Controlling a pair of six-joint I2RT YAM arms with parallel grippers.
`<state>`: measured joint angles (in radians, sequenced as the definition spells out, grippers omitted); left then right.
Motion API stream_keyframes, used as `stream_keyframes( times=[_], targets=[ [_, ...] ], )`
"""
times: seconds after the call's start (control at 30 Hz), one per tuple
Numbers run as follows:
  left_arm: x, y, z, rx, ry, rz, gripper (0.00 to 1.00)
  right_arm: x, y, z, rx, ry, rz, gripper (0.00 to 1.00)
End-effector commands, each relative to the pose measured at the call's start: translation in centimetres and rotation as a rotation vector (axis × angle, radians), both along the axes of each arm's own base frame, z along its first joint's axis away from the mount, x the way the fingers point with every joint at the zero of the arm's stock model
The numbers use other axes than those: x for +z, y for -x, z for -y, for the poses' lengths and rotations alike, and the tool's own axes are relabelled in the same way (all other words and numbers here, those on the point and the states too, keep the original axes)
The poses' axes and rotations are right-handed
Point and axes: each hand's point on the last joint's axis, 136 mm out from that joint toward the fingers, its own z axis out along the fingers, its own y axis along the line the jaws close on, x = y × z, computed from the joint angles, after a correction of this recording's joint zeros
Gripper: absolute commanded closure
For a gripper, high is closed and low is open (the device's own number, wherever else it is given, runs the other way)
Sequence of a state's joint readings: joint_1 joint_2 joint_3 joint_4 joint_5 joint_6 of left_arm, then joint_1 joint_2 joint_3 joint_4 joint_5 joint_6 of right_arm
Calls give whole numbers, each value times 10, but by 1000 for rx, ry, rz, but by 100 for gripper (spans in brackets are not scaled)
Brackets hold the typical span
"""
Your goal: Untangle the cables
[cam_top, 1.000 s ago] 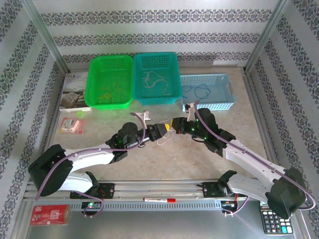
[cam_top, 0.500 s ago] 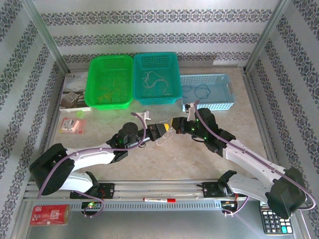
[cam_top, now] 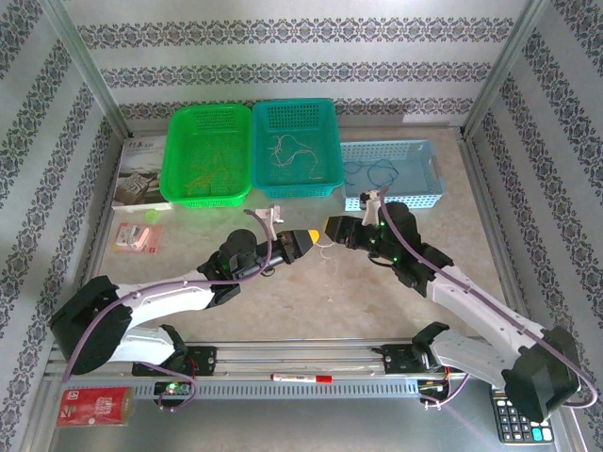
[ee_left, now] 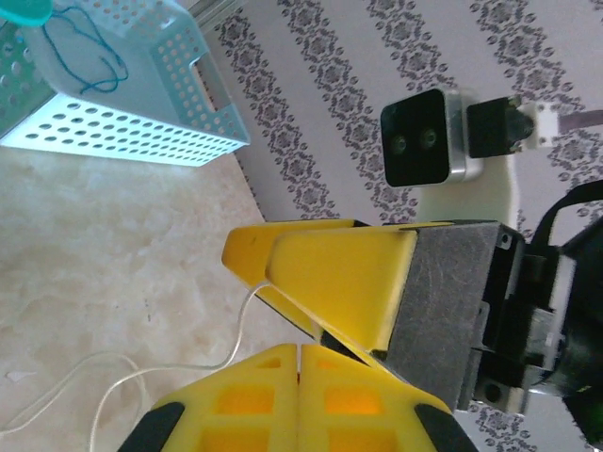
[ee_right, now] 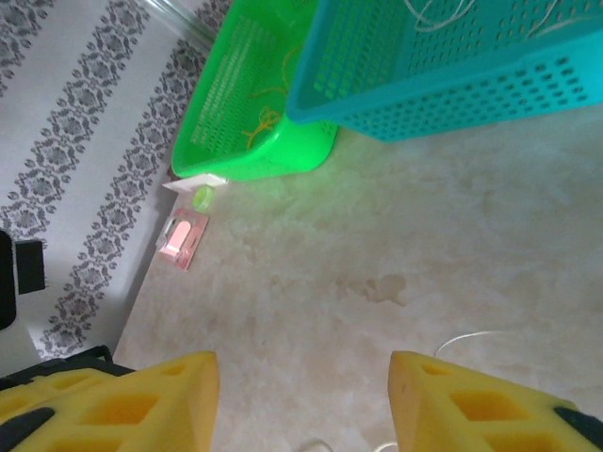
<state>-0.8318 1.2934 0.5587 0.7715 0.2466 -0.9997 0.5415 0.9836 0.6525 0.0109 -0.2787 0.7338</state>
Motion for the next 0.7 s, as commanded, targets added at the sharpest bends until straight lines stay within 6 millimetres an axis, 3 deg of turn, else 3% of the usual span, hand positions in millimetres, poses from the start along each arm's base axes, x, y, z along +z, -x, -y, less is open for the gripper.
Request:
stream_keyframes(
  times=[0.0,0.2,0.47,0.67],
  targets=[
    [32,1,1,10,39,73,100,3,5,11,-17,-19,8,47],
    [43,1,0,15,50,91,100,-17,13,25,-45,-19,-24,41],
    [56,2,-1,14,59,113,100,-48,28,24,-10,-26,-77,33],
    [66,1,-2,23,52,134,100,-55,42,23,15,-38,-74,30]
  ],
)
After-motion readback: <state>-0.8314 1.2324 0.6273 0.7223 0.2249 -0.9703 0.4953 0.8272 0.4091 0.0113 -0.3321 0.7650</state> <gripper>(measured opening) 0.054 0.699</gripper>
